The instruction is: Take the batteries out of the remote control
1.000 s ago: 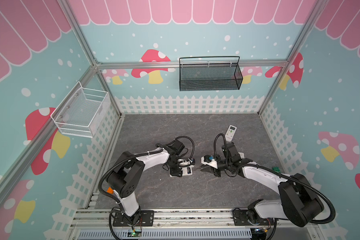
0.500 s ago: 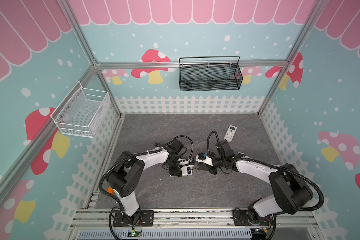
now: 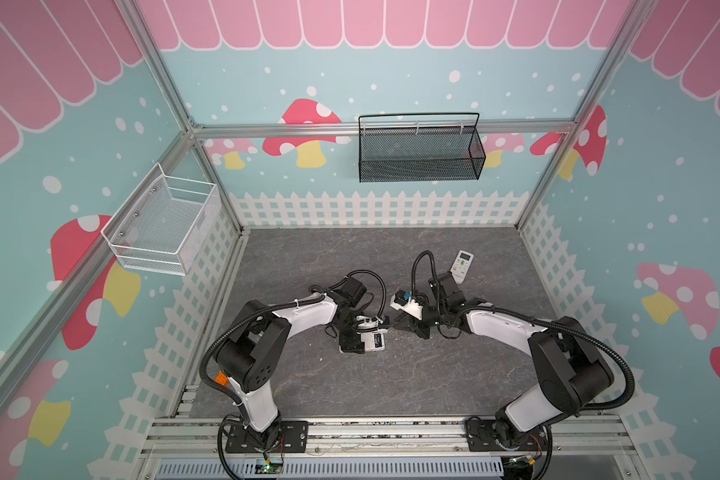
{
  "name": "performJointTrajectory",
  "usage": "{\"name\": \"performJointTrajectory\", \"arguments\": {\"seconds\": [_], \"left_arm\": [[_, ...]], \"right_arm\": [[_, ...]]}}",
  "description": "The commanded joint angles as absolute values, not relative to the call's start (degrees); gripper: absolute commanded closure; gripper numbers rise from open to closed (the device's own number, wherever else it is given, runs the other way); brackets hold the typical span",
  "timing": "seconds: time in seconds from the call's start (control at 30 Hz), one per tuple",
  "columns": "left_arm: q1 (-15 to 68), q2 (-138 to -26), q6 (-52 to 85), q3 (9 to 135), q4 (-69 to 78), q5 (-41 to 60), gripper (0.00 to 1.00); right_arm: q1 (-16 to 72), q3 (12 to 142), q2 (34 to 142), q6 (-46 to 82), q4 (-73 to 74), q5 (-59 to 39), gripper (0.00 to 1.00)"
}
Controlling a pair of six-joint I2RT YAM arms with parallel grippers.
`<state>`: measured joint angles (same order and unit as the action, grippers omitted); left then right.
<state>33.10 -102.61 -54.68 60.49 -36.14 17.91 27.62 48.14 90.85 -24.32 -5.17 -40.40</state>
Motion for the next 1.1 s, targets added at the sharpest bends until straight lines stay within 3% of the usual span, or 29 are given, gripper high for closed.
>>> {"name": "performJointTrajectory", "arguments": {"seconds": [0.0, 0.27, 0.63, 1.07], "left_arm": [[32.71, -105.64, -56.14, 59.86, -37.61, 17.92, 0.26], [32.75, -106.08, -55.72, 60.04, -37.62, 17.67, 0.47], [32.76, -105.91, -55.44, 59.79, -37.22, 17.37, 0.54], [32.78, -106.08, -55.0, 59.79, -36.91, 17.14, 0.54]], "right_arm": [[27.66, 48.71, 91.16, -25.71, -6.61, -43.57, 1.0], [29.55, 46.09, 89.58, -29.44, -7.55, -45.27, 1.0], [31.19, 45.57, 89.77, -29.1, -8.04, -42.24, 1.0], [31.65, 44.8, 89.63, -28.49, -8.91, -41.89, 1.0]]}}
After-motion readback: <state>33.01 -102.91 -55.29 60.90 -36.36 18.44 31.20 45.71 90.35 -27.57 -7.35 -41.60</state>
